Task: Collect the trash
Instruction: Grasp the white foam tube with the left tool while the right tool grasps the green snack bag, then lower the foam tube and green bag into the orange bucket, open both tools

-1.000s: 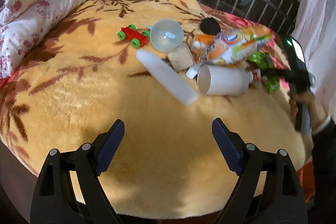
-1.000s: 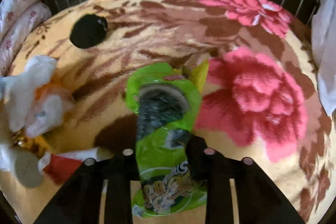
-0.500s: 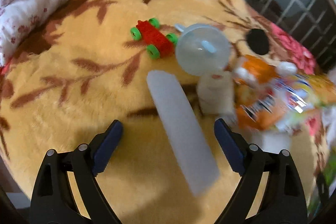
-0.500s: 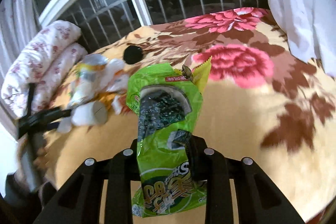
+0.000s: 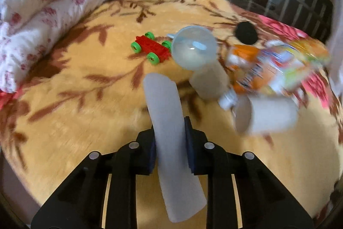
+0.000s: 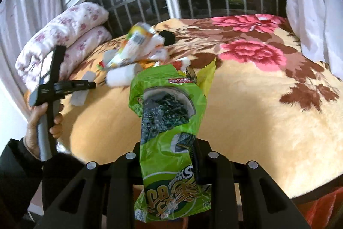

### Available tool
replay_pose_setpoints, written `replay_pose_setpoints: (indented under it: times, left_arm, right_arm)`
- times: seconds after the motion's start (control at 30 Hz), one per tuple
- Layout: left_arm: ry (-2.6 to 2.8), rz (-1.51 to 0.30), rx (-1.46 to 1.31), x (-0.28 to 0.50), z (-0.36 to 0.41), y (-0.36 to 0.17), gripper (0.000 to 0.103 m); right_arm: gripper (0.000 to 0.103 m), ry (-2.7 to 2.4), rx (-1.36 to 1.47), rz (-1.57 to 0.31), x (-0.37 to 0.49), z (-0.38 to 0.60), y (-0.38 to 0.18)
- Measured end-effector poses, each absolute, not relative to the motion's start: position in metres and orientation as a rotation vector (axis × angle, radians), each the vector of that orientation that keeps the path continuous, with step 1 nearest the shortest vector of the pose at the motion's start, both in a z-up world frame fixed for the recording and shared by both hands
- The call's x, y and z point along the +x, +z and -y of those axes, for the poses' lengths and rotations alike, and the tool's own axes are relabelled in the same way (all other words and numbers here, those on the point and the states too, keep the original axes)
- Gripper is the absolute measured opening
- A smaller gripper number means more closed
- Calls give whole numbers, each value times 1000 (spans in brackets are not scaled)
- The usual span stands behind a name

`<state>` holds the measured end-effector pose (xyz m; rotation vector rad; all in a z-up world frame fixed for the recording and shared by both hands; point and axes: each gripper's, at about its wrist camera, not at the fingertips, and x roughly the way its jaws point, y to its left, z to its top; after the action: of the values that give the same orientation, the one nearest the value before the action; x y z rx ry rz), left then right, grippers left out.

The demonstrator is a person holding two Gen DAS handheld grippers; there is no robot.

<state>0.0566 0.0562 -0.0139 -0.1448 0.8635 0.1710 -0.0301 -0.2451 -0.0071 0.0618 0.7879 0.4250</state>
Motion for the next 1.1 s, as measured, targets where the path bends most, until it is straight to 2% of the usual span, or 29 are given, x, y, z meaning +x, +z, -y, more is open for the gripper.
replay_pose_setpoints:
  times: [0.27,0.5,0.67,0.87,1.1]
  left_arm:
    - [14,-763,34,-47,-18,9,22]
    - [-231,-805,217,-114,18,-22,22]
    - [-350,-1002,341,-128,39,-83,22]
    - [-360,-1322,349,-95,57,-177,22]
    - [-312,-1529,374,-65,64,-249,22]
  right_arm:
    - [28,528,-6,-773,-74,235,-12]
    - [29,731,-101,-823,-122,230,-26]
    - [29,746,-230,-993,-132,213,-71]
    - [29,705,-310,-1261,-104,186,-153]
    - [29,679,-383,-1439,-77,158,-225]
